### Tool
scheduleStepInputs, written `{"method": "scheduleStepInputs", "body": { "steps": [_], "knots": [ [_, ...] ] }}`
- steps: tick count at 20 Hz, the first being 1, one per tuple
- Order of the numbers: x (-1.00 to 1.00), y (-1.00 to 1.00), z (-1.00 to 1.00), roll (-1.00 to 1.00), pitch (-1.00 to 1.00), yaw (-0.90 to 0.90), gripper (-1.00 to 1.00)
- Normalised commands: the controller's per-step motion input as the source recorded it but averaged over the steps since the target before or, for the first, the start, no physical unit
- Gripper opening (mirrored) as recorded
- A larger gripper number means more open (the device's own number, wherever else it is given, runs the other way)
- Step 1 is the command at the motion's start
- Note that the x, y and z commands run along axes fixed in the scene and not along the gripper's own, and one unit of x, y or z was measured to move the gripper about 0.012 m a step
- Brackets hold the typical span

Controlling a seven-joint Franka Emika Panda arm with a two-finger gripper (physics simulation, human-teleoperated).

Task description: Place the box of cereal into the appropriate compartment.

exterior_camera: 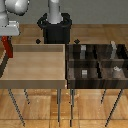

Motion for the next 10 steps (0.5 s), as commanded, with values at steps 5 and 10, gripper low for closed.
{"method": "scheduleStepInputs", "body": {
  "steps": [5,10],
  "knots": [
    [0.00,0.80,0.00,0.00,0.00,0.00,-1.00],
    [0.00,1.00,0.00,0.00,0.00,0.00,-1.00]
  ]
}}
